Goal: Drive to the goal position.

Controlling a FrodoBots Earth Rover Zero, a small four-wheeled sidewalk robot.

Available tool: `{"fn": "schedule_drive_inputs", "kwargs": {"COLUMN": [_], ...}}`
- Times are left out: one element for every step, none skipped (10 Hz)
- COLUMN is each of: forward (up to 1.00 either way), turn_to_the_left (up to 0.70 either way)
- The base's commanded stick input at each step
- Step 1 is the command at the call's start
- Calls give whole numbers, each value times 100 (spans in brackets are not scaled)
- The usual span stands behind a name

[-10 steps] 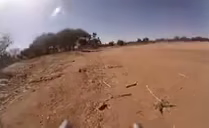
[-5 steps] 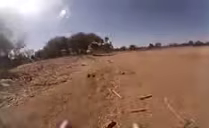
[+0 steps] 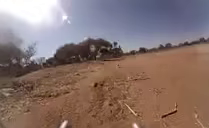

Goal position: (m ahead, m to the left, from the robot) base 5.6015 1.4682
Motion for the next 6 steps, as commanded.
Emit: {"fn": "schedule_drive_inputs", "kwargs": {"forward": [70,70,70,70,70,70], "turn_to_the_left": [0,-6,-17,-27,-27,-27]}}
